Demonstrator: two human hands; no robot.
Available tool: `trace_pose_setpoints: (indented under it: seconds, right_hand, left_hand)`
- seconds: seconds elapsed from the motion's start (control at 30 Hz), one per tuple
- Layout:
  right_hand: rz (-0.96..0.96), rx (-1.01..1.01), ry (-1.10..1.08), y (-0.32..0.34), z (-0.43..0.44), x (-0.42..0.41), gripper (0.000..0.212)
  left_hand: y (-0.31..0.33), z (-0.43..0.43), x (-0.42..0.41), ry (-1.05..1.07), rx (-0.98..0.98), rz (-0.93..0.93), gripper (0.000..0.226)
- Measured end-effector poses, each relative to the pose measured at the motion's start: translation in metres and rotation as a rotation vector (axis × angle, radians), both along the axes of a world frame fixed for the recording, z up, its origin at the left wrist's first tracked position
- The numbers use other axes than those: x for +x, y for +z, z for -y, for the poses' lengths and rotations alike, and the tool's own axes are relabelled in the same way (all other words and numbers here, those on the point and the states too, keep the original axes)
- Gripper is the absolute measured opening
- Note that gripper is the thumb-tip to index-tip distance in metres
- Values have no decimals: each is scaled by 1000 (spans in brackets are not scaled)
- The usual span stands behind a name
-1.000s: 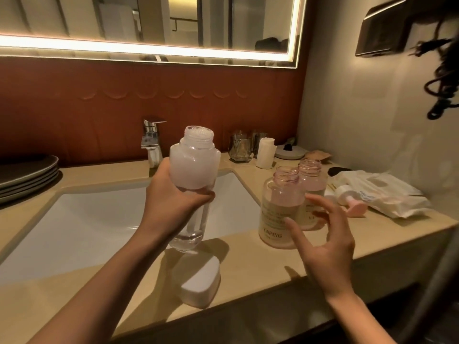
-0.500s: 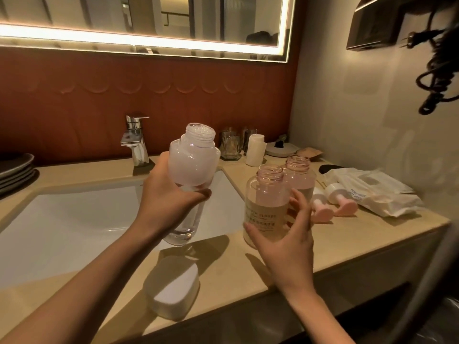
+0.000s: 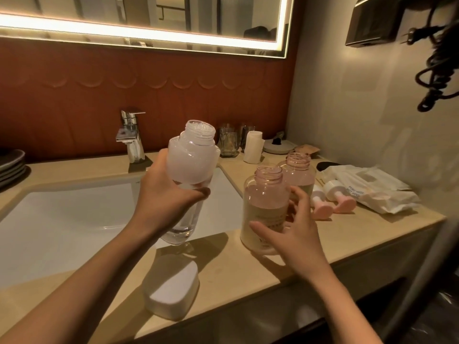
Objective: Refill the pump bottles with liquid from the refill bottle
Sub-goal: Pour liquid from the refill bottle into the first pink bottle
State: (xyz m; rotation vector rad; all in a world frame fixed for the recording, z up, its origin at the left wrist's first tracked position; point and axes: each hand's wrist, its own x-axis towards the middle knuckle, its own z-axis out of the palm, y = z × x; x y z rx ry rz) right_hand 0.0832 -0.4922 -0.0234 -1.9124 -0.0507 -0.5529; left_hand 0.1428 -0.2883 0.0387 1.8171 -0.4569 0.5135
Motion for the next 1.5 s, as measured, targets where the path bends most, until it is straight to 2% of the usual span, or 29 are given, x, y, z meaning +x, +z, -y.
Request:
trace_pose_setpoints:
  seconds: [0.1,0.17,0.23,0.4,0.5,0.67,0.77,0.87,1.03,1.27,1.5]
  right_hand:
    - [-96,3,227,7,21,-6,86]
    - [-112,-23,265,11,27,-8,85]
    - [-99,-41,198,13,19,-10,88]
    - [66,-125,-192,7,-14,-5,108]
    - [108,-166,-274,1,-21,0,108]
    - [143,-168,-103,-2,-1,0,93]
    - [144,-178,1,1,9,0,98]
    - [149,-185,-19,-2,5,4,115]
    - [149,-248,-76,-5,0,3,121]
    - [147,-276,-82,-9,3,4,111]
    - [136,-291,-82,-10,4,4,110]
  left_hand:
    - [3,0,-2,-6,33,16,68]
    - [4,4,-4,-9,53,28,67]
    - [5,7,-5,-13,60,37,66]
    - [4,19,-8,-38,80,47,66]
    - [5,22,-9,-32,92,70,68]
    - [5,19,-6,-10,136,94,68]
    - [5,16,-5,-6,171,106,70]
    - [5,15,-7,-16,183,121,69]
    - [1,16,-8,-24,263,158,74]
    - [0,22,-7,8,374,200,74]
    - [1,24,-5,32,432,241,73]
